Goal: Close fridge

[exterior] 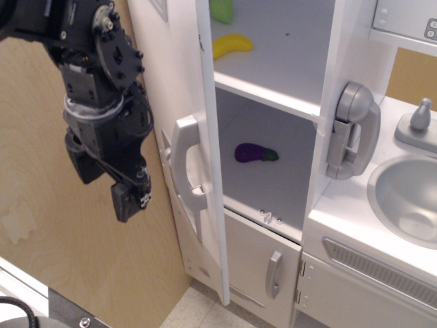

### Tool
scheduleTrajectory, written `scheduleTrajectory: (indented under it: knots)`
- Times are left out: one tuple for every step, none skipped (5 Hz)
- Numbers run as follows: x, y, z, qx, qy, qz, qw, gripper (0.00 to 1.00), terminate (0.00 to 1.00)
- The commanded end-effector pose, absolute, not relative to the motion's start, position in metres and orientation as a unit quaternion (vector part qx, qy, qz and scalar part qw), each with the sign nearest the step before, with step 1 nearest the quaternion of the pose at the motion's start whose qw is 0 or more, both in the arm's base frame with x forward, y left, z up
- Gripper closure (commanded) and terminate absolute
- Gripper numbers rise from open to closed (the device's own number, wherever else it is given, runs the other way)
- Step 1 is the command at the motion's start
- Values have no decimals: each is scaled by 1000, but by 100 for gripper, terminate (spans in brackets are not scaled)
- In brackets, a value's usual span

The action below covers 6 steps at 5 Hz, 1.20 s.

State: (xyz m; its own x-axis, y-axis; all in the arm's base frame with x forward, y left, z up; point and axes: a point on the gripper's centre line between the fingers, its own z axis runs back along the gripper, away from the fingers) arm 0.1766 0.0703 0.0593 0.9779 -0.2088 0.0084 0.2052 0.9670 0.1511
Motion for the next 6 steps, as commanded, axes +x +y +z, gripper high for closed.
scheduleTrajectory:
  knots:
    - [195, 64, 63, 68, -2, -127, 990, 0, 0]
    - [203, 64, 69, 63, -8, -128, 990, 0, 0]
    - [216, 64, 79, 61, -21, -122, 990, 0, 0]
    - [230, 60, 82, 59, -26, -117, 991, 0, 0]
    - [242, 55, 86, 57, -22, -111, 992, 0, 0]
    - [250, 49, 87, 62, -20, -106, 992, 0, 0]
